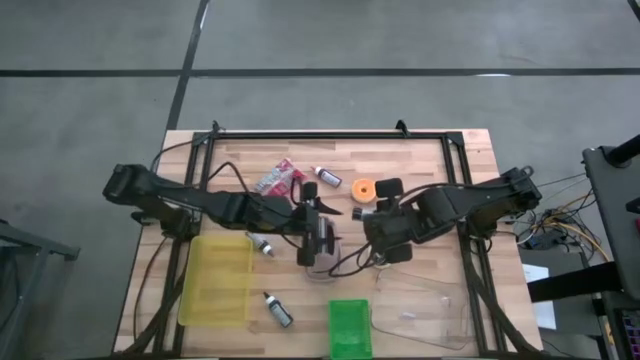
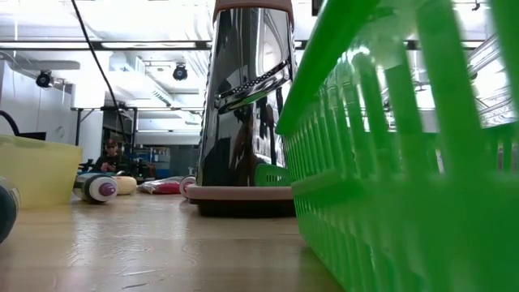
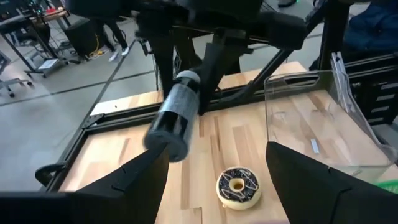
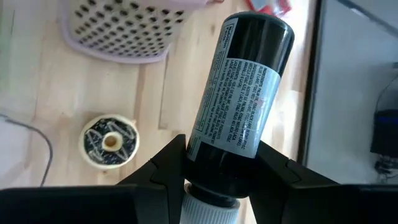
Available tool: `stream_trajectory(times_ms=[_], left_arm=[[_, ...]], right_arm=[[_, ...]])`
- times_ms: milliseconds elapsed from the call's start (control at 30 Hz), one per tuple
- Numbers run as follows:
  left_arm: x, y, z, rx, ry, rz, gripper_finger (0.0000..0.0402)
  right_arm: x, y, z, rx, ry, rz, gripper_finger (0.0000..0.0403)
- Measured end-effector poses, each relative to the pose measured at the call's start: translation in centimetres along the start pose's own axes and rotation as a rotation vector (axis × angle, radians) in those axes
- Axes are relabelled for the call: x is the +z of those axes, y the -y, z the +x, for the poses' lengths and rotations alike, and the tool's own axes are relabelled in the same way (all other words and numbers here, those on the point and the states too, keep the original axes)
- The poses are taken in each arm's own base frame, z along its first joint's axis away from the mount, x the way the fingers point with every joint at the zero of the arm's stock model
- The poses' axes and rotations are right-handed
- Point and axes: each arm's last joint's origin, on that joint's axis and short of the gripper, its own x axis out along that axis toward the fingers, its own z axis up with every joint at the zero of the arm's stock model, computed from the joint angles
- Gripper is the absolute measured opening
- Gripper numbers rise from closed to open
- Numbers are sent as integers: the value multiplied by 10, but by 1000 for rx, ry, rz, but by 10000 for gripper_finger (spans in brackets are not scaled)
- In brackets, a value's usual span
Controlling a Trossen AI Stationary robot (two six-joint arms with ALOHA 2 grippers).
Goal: Pick & Place Food Item
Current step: Put the top black food coloring bottle into the transparent bin
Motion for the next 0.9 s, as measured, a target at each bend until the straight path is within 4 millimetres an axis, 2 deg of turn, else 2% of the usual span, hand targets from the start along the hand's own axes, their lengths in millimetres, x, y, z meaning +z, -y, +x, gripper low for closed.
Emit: stream_trajectory(times_ms=[133,367,900], left_arm=[[2,1,9,1,-7,15,271],[6,-1,11,14,30,17,271],[4,-15,13,44,23,-26,271]], right_arm=[[2,0,-8,-32,36,0,121],[5,-6,-17,-24,96,-18,121],[7,-10,-17,19,111,-23,121]])
